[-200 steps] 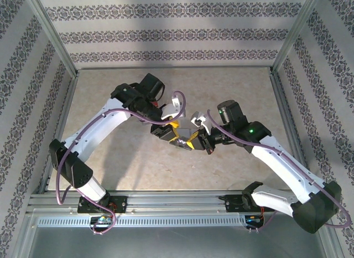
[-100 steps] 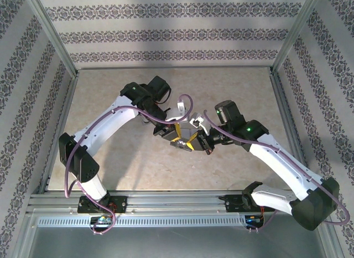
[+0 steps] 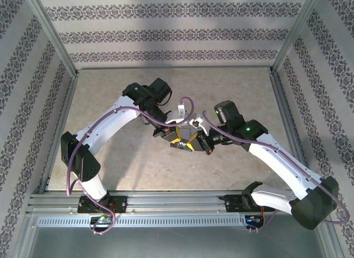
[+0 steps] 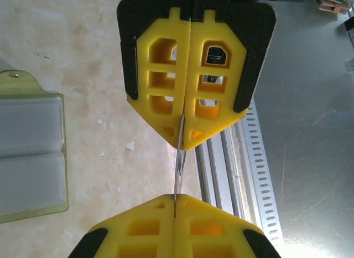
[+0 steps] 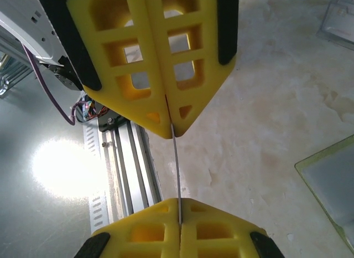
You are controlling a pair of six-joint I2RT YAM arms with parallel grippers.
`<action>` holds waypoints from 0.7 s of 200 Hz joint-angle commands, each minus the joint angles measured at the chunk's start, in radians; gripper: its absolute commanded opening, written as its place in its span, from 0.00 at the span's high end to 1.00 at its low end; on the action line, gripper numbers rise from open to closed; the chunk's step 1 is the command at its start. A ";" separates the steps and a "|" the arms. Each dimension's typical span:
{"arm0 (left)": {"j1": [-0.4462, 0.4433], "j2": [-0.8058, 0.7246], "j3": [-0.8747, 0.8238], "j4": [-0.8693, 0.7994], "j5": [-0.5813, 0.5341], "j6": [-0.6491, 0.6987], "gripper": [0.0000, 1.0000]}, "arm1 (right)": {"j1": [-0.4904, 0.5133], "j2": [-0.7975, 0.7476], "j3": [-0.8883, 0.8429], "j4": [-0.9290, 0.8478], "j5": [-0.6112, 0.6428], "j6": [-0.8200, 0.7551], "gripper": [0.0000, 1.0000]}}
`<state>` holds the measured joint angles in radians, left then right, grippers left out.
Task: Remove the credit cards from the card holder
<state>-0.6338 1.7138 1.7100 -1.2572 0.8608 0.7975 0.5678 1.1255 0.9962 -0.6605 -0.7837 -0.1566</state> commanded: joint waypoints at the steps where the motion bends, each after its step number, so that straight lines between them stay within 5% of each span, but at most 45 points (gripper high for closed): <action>1: -0.017 -0.027 -0.037 0.016 0.001 0.020 1.00 | 0.012 -0.010 0.014 0.054 0.002 0.000 0.89; 54: 0.038 -0.142 -0.181 0.282 -0.119 -0.124 1.00 | -0.030 -0.090 -0.034 0.108 0.077 0.051 0.39; 91: 0.168 -0.210 -0.334 0.630 -0.228 -0.257 1.00 | -0.103 -0.175 -0.080 0.174 0.137 0.140 0.23; 110: 0.223 -0.207 -0.378 0.743 -0.261 -0.244 1.00 | -0.122 -0.206 -0.097 0.207 0.206 0.184 0.04; 140: 0.332 -0.150 -0.392 0.869 -0.183 -0.225 1.00 | -0.140 -0.248 -0.120 0.253 0.348 0.245 0.02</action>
<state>-0.3725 1.5288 1.3281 -0.5953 0.6392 0.5888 0.4416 0.9096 0.8993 -0.4747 -0.5808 0.0151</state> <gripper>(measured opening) 0.043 0.978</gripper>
